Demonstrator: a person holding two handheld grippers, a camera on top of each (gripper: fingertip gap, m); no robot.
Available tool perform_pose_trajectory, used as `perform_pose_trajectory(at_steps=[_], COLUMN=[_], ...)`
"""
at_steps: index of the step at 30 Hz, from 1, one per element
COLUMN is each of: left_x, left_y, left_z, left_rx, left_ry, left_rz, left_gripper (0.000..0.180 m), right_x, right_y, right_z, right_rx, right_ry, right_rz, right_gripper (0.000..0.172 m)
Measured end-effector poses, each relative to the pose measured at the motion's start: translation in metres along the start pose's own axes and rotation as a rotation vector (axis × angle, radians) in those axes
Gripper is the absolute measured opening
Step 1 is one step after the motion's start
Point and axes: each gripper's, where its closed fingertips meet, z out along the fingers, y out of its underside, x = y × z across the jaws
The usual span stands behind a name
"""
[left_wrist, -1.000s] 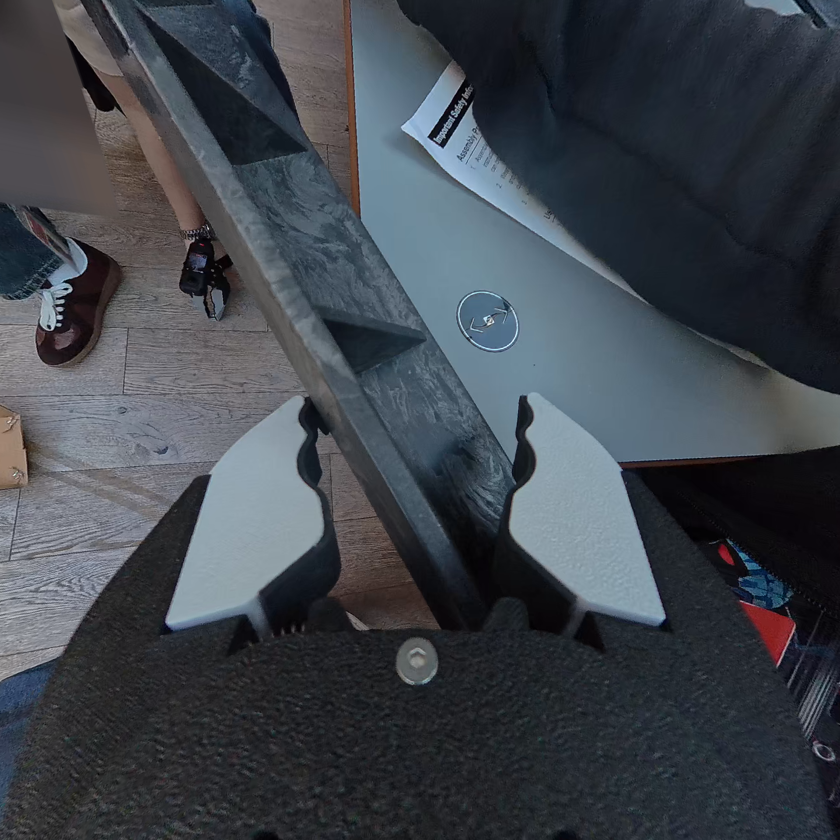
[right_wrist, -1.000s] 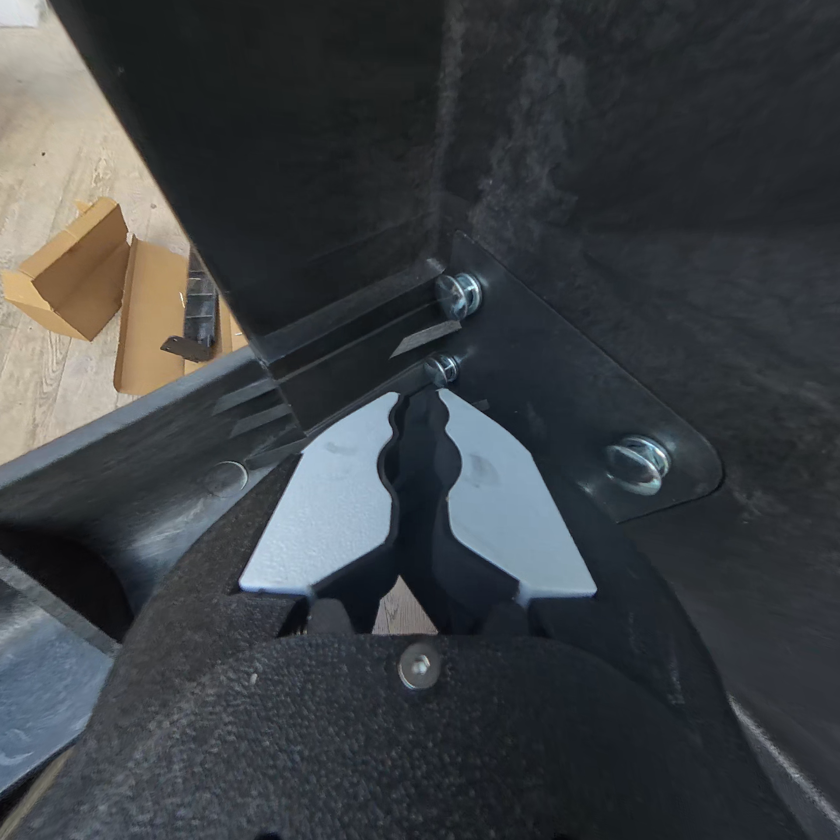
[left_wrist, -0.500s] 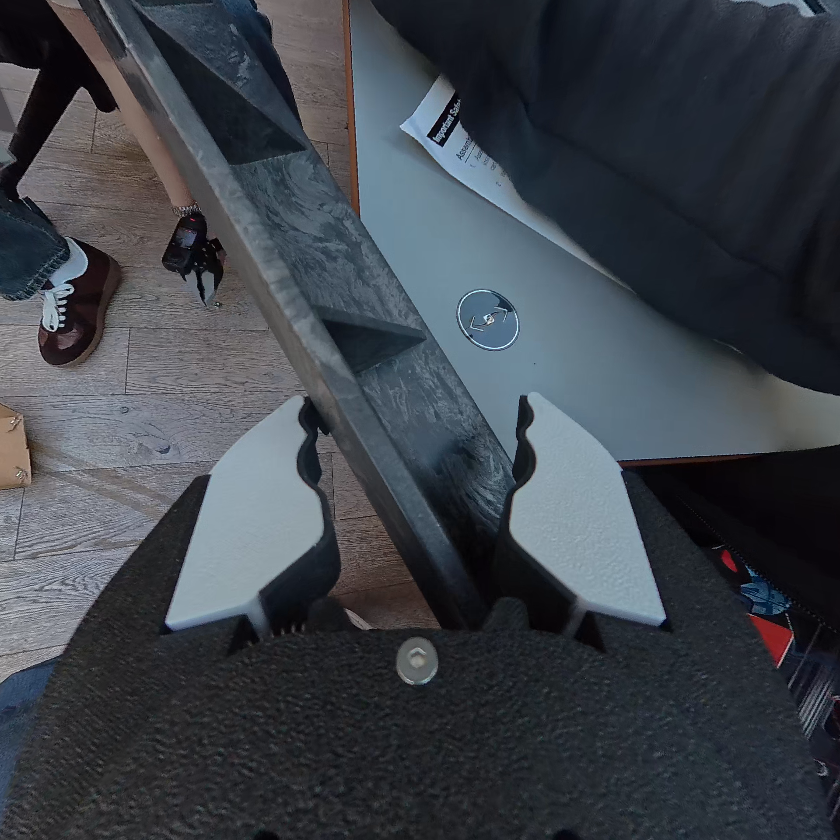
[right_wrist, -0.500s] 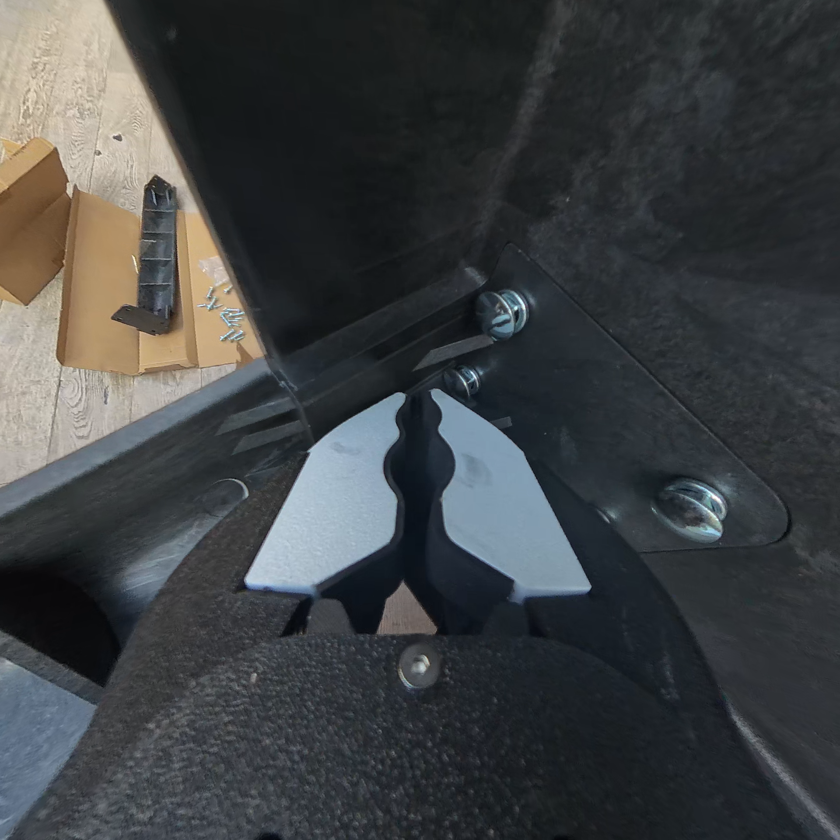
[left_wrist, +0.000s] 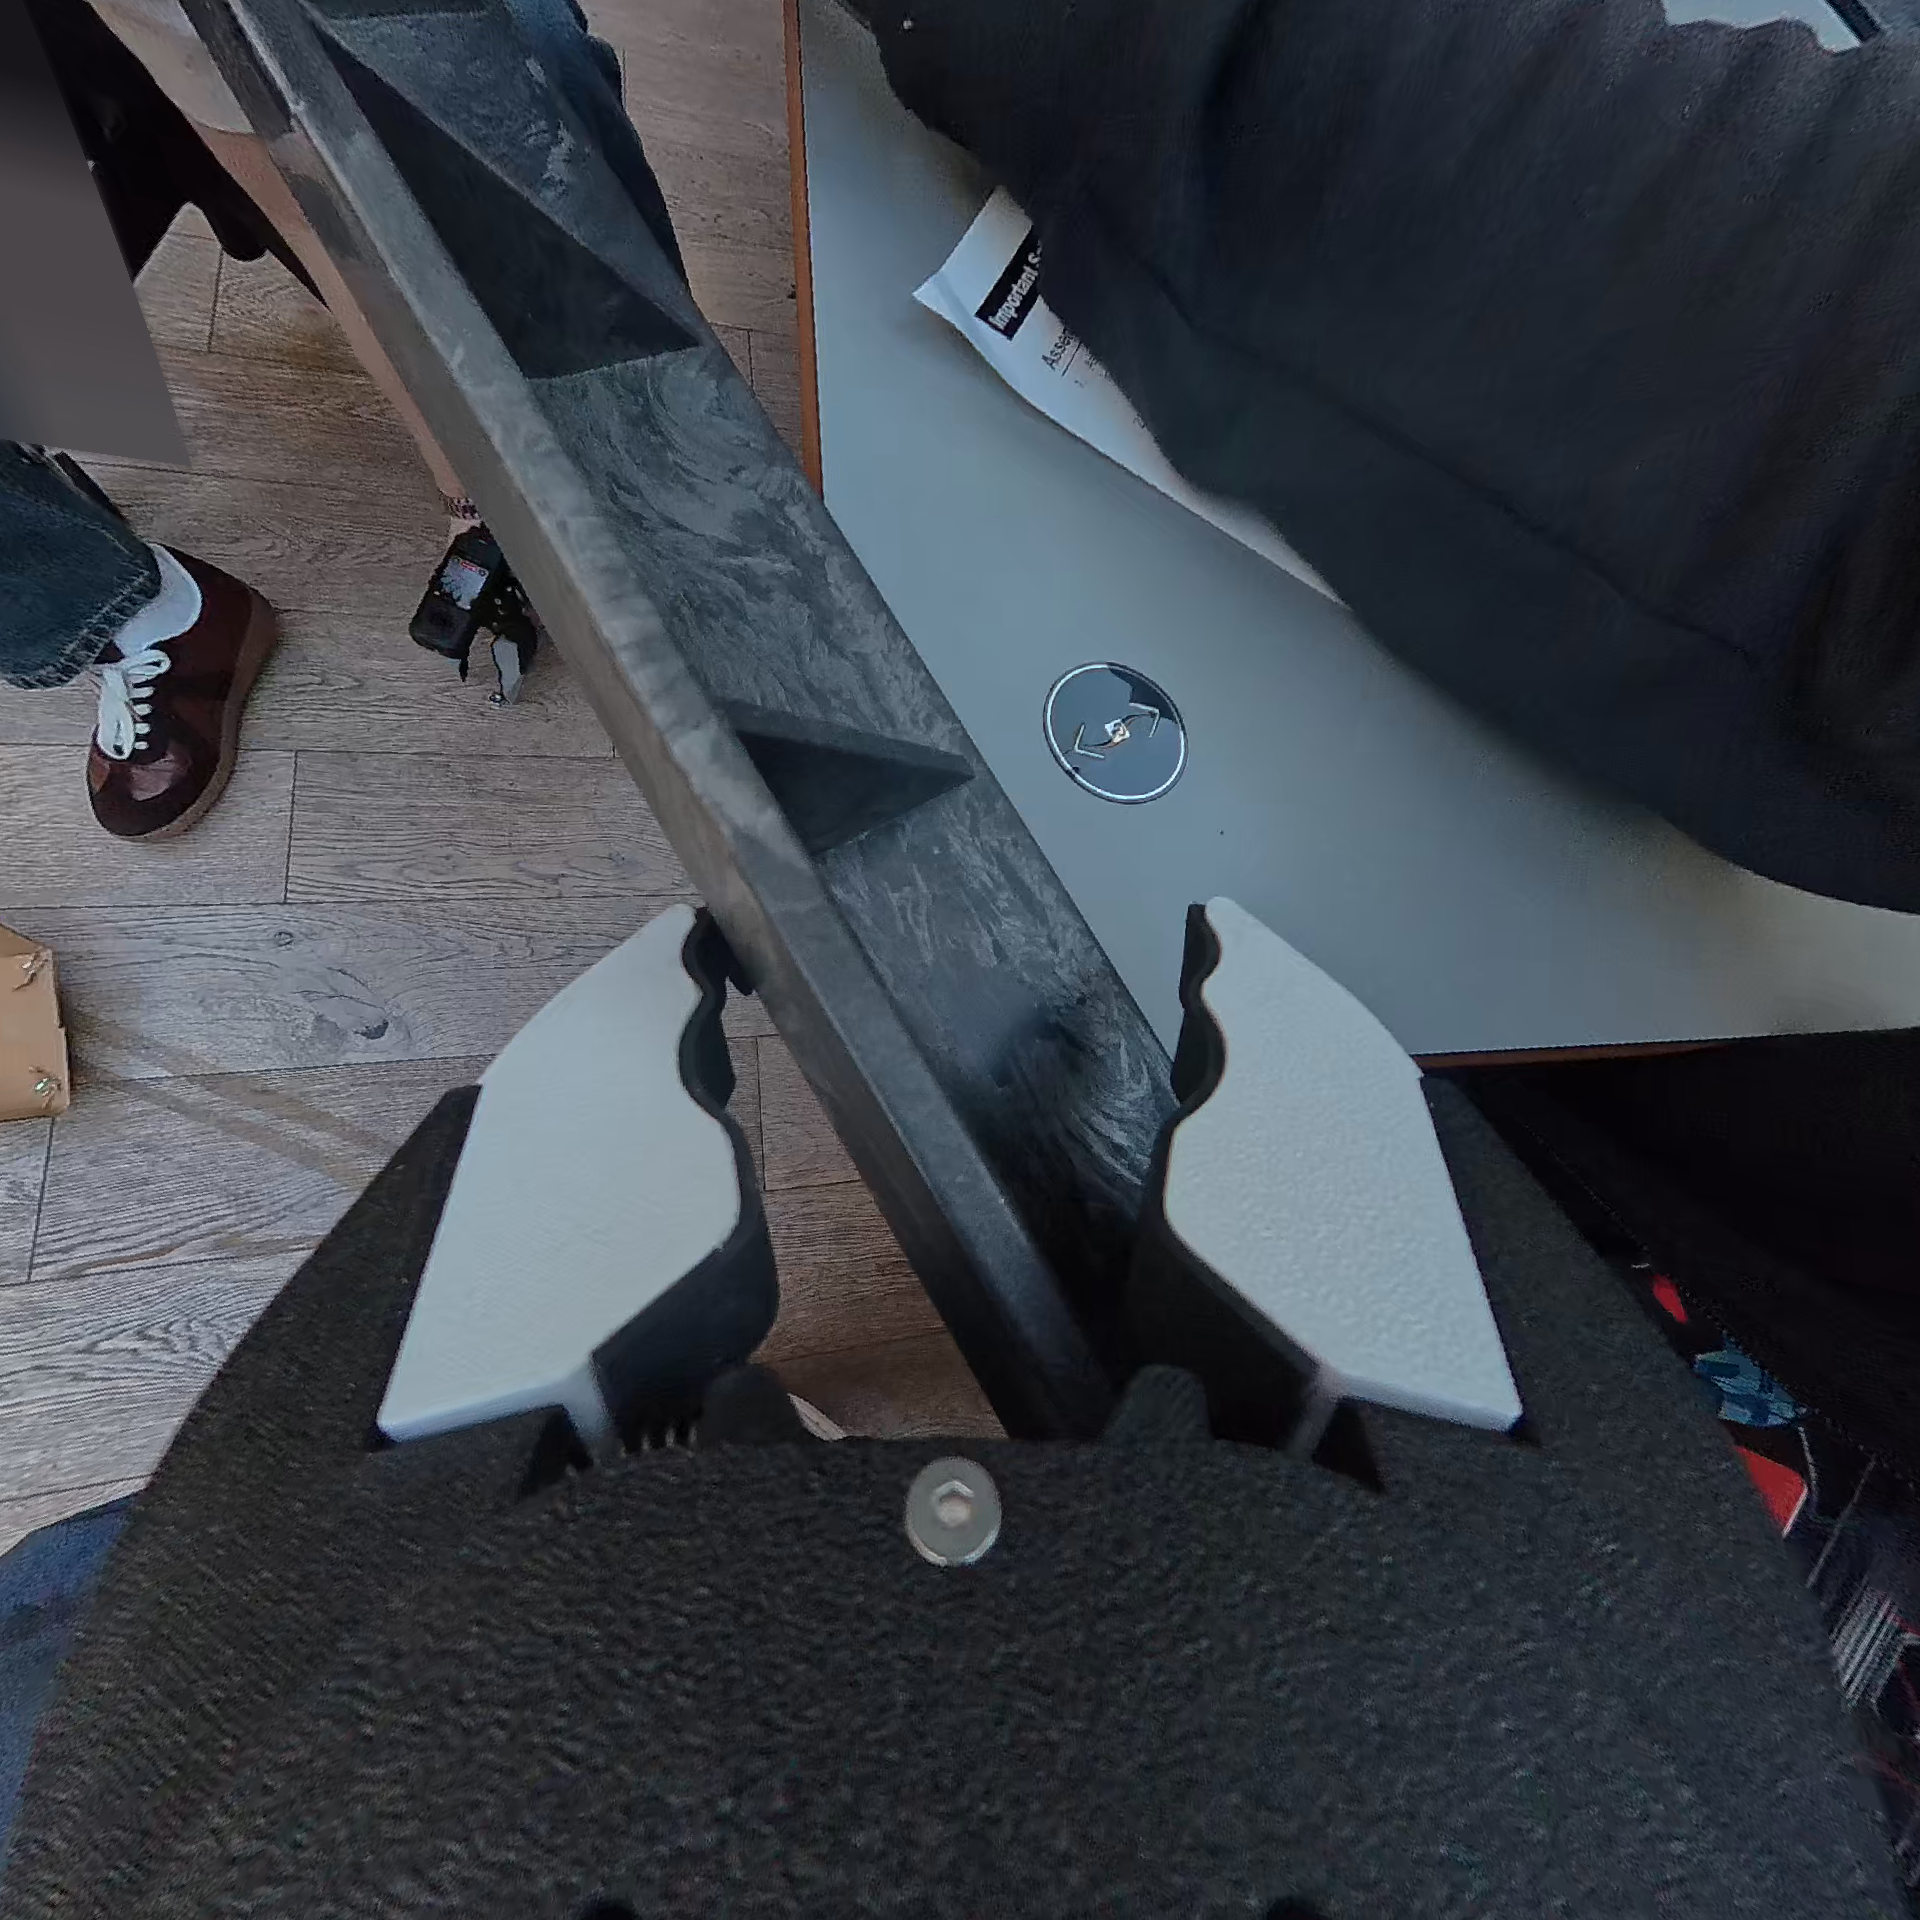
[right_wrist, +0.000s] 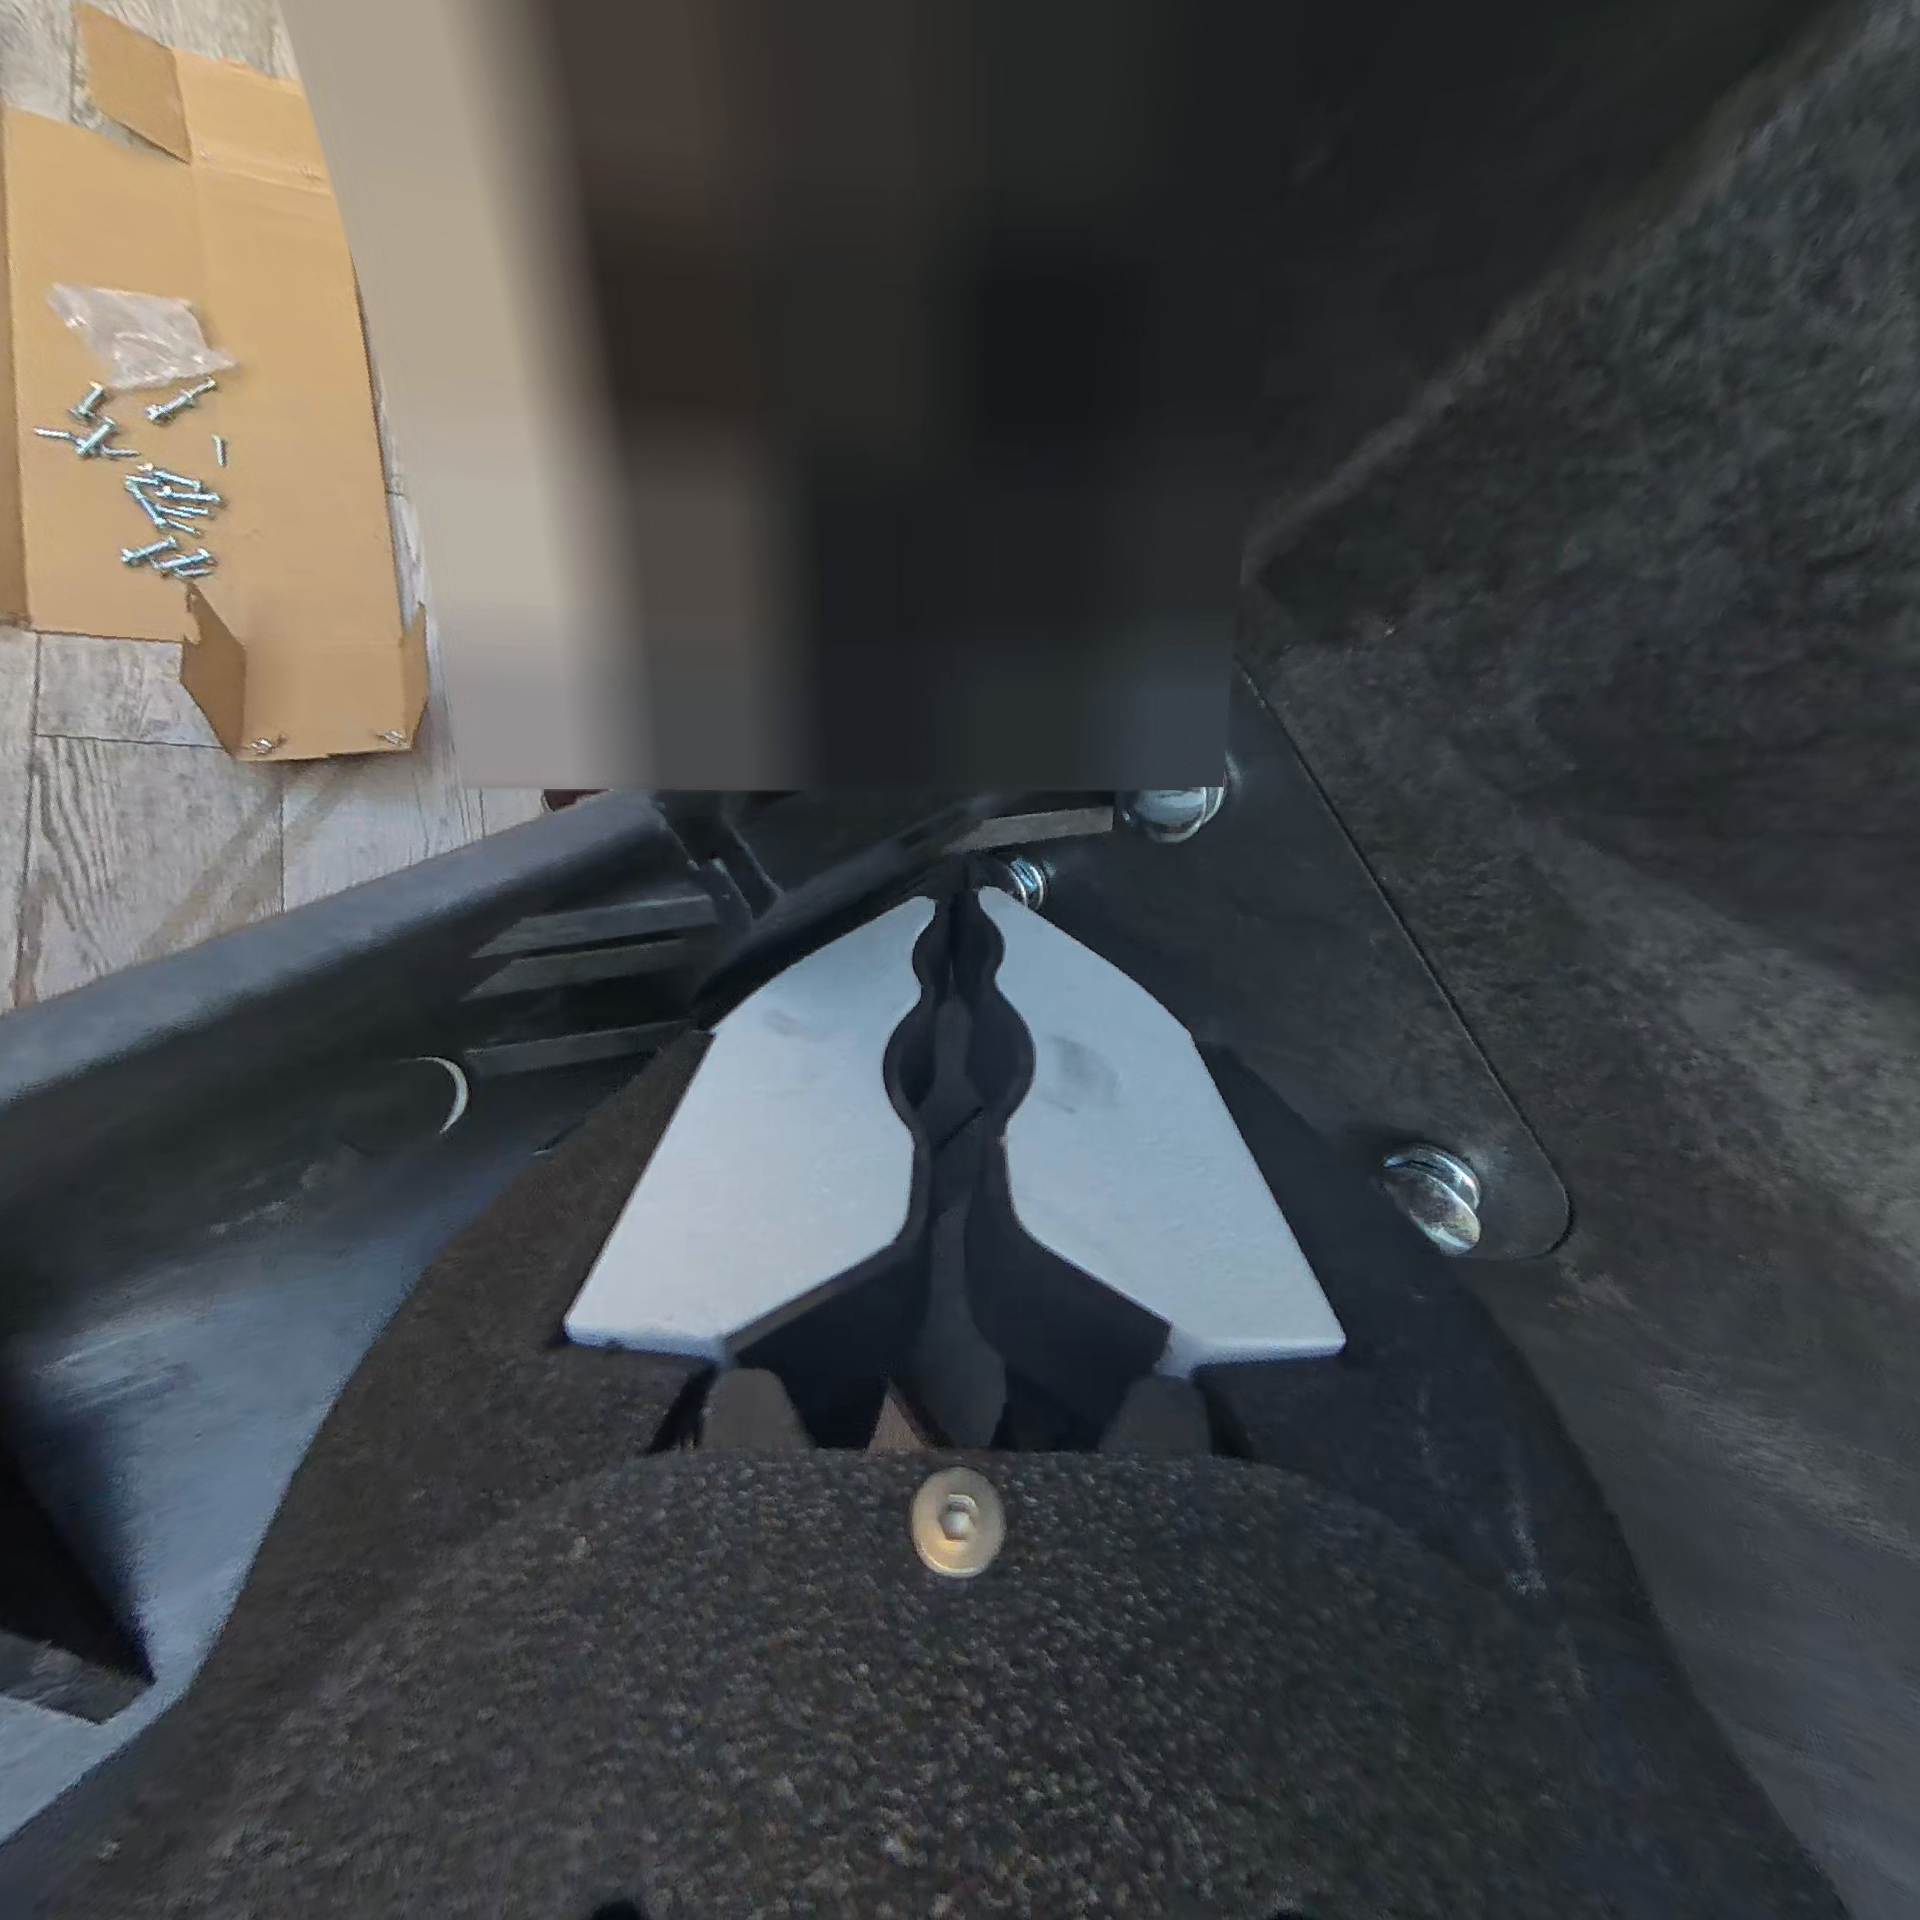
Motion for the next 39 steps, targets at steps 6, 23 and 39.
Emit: perform_pose_trajectory(at_steps=[6, 23, 39], left_x=[0.0, 0.0, 0.0], left_y=[-0.001, 0.0, 0.0], left_z=[0.0, 0.0, 0.0], left_rx=[0.007, 0.007, -0.002], left_ry=[0.006, 0.005, 0.0], left_rz=[-0.008, 0.001, 0.005], left_gripper=[0.084, 0.085, 0.085], right_x=[-0.003, 0.004, -0.002], right_y=[-0.002, 0.014, 0.007], right_z=[0.001, -0.004, 0.013], right_rx=[0.011, -0.006, 0.009], right_ry=[-0.02, 0.055, 0.063], right_rz=[-0.131, -0.907, -0.952], right_gripper=[0.0, 0.0, 0.0])
